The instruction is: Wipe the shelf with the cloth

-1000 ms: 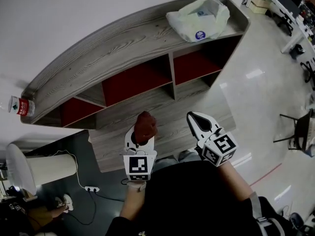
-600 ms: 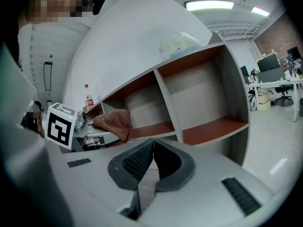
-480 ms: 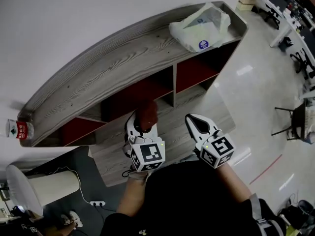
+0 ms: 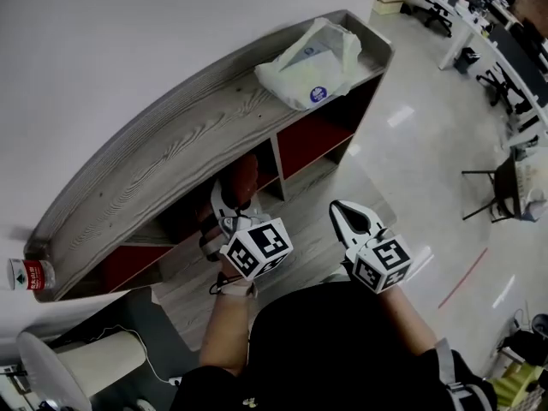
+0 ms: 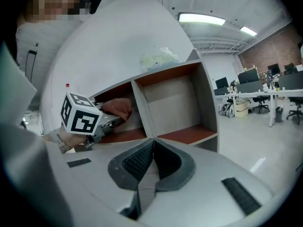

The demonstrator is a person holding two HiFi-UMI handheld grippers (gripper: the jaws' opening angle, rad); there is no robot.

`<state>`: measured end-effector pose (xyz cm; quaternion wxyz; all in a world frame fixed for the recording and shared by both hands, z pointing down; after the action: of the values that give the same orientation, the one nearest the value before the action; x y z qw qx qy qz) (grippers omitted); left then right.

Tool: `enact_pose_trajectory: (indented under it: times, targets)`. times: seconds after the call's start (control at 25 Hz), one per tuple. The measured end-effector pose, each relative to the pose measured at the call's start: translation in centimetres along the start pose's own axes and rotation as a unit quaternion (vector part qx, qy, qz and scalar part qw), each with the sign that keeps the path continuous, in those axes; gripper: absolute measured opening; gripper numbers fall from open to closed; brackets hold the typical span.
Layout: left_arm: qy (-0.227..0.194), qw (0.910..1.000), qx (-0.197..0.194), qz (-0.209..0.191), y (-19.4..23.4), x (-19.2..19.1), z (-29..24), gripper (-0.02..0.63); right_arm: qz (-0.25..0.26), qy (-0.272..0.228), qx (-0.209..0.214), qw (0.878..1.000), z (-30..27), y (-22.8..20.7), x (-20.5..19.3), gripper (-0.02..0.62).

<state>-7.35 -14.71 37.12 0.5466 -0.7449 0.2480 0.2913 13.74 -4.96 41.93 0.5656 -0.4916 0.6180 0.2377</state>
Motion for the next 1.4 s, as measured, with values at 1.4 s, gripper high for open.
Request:
enact_pose_trajectory:
  times: [1.4]
  targets:
    - [-0.008,0.9962,0.046,-0.073,-2.8,2.9,-4.1,0.098,-0.02,-0.002,-0.102,0.995,6.3,-3.0,-0.9,-0.002]
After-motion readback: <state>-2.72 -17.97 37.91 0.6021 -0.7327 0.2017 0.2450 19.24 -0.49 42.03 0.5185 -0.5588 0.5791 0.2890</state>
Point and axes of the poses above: the fingertips, and each gripper's own axes: z backward along the fingers, y to its left, x out of its top, the point moved 8 cm from there along z, backward along the fingers, and after that the axes turned 1 degree about x, right-handed, at the moved point
